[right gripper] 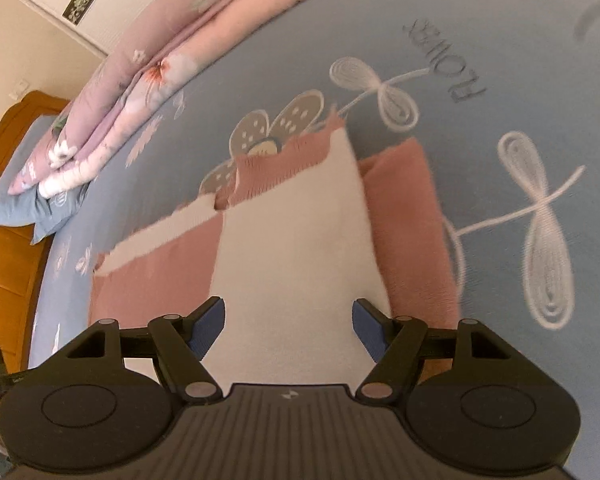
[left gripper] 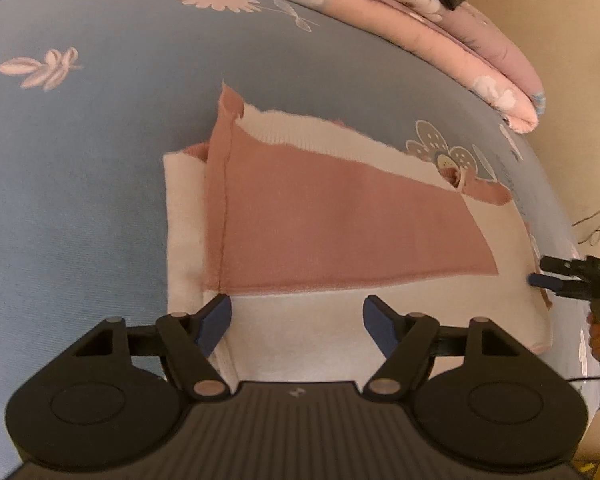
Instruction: Fold clothes
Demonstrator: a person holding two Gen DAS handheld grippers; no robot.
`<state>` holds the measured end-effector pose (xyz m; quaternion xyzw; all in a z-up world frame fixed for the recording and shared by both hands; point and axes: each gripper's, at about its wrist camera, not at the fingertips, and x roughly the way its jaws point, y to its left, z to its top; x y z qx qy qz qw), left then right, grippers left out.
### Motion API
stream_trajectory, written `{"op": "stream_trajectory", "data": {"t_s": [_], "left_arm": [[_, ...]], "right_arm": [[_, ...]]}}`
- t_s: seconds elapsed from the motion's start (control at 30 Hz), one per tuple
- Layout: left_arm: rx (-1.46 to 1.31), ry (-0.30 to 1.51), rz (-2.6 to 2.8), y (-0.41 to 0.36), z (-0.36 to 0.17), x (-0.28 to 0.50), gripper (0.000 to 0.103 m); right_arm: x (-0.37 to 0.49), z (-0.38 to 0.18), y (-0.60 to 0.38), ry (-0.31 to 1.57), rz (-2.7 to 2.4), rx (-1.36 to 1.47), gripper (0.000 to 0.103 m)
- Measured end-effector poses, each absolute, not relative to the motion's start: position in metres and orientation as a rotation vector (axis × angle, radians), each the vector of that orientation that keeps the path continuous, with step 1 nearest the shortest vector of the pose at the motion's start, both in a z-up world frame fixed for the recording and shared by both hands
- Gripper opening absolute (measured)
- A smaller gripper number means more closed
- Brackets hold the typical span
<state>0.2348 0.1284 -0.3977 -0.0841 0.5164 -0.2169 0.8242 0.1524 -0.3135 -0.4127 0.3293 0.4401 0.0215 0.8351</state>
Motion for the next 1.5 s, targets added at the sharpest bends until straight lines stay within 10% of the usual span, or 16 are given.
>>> {"op": "stream_trajectory", "data": {"t_s": [0.53,0.97,1.27,1.5], "left_arm": [[-0.179,1.084,-0.422,0.102,-0.422,0.297,0.074],[-0.176,1.068,-0.212,0.155,-0.358,0.229,0.075],[-0.301,1.152,-0.289,0.223,-0.386,0.23,0.04],[-0.297,1.2,-0.362,0.269,-0.391,0.253,0.041]], "right_arm": [[0.163,-0.438,-0.342,0.838,0.041,0.861,0.074],[0.154,-0.393,-0.141,0.975,0.301,0.297,0.076],[0.16,-0.386,0.016,0.973,0.317,-0.02,0.076],[0.19,-0.396,0.141,0.921,0.193,-0.261,0.076]]}}
